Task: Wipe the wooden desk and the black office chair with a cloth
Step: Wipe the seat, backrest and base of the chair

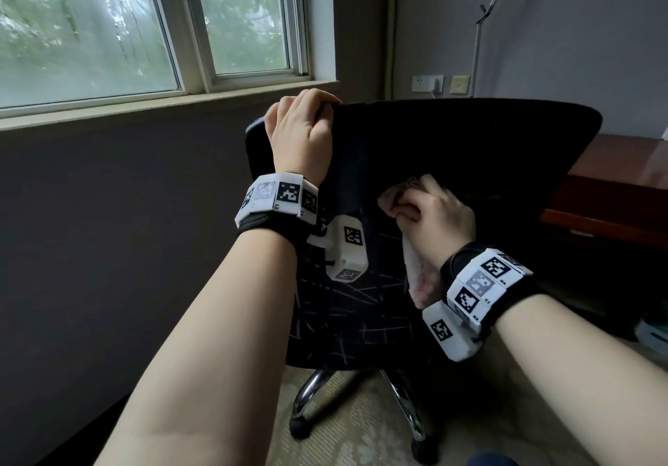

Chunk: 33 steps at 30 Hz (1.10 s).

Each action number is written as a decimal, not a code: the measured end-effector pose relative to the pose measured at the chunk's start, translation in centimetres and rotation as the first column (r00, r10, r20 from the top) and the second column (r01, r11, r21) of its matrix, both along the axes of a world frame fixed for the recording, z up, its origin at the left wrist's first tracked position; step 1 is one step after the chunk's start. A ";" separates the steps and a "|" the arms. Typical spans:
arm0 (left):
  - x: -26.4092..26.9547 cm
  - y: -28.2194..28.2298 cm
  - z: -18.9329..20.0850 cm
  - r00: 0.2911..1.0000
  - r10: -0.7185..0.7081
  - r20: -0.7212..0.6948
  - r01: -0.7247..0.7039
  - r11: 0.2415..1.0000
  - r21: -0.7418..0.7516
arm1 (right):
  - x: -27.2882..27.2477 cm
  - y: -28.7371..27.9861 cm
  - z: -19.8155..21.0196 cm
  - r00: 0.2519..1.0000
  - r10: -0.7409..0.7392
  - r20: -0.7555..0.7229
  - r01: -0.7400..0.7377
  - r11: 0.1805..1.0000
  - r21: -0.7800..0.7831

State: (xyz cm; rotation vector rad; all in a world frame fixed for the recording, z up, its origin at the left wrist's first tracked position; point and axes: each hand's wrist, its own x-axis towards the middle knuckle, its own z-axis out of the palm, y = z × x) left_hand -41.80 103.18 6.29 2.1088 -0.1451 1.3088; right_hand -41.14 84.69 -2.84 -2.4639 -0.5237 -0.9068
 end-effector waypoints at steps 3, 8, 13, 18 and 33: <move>-0.6 -0.2 -0.2 1.000 0.016 0.003 -0.016 1.000 0.025 | -0.3 -0.6 0.0 0.970 -0.024 -0.241 -0.009 0.991 -0.133; -1.2 -1.2 -0.9 0.991 0.136 -0.007 -0.135 0.989 0.066 | -1.9 -3.0 -1.1 0.942 -0.029 -0.334 -0.007 0.994 -0.106; -1.3 -4.5 -0.9 0.986 0.165 -0.026 -0.158 0.971 0.179 | -2.8 -4.9 1.0 0.998 0.032 -0.052 -0.026 0.994 0.108; -0.1 -8.4 0.3 0.986 0.125 -0.108 -0.072 0.915 0.398 | -3.1 -6.0 4.8 0.961 0.002 0.277 -0.071 0.969 0.236; 1.0 -7.5 -0.1 0.995 0.088 -0.034 -0.079 0.973 0.219 | 0.5 -4.0 6.7 0.898 -0.051 0.438 -0.046 0.977 0.208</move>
